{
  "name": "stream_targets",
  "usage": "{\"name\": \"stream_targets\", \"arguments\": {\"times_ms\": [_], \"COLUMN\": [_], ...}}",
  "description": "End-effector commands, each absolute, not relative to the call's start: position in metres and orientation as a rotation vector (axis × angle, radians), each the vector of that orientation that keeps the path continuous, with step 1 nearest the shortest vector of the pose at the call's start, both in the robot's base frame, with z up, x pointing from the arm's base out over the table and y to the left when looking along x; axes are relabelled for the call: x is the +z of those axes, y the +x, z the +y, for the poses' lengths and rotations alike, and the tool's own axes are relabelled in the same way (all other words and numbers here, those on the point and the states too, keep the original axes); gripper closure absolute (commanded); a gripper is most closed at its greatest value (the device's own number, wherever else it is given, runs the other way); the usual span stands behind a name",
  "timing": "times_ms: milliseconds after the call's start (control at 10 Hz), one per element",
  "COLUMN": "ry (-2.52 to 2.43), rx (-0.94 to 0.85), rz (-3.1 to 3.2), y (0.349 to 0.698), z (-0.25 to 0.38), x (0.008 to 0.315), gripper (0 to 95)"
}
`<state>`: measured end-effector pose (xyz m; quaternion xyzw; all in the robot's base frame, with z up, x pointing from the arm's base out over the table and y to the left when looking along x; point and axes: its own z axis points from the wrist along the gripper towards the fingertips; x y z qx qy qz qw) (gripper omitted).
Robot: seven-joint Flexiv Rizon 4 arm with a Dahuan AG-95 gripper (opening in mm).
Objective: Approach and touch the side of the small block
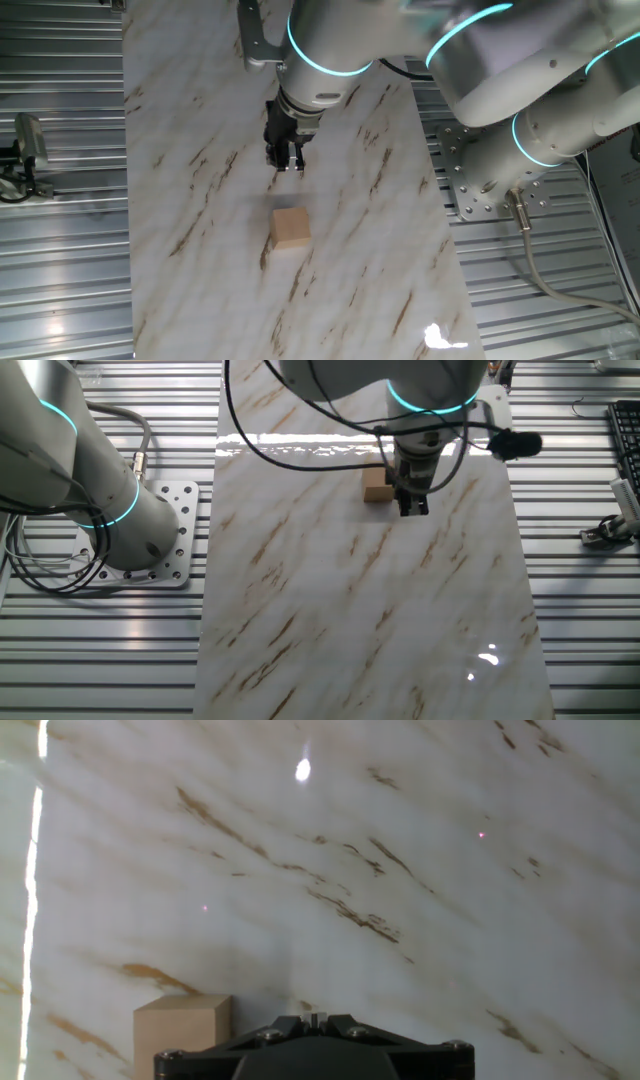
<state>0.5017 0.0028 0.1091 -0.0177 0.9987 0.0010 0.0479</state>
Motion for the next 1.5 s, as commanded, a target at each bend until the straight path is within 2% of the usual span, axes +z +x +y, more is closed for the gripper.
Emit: {"name": "stream_targets", "arguments": {"times_ms": [100, 600, 1500], "ry": [-0.053, -0.047, -0.007], "rx": [-0.001, -0.015, -0.020], "rz": [3.030, 2.974, 2.960], "y": [0.502, 0.497, 0.496], "z": [0.003, 0.009, 0.036], "x": [0.105, 0.081, 0.076], "gripper": [95.0, 95.0, 95.0]}}
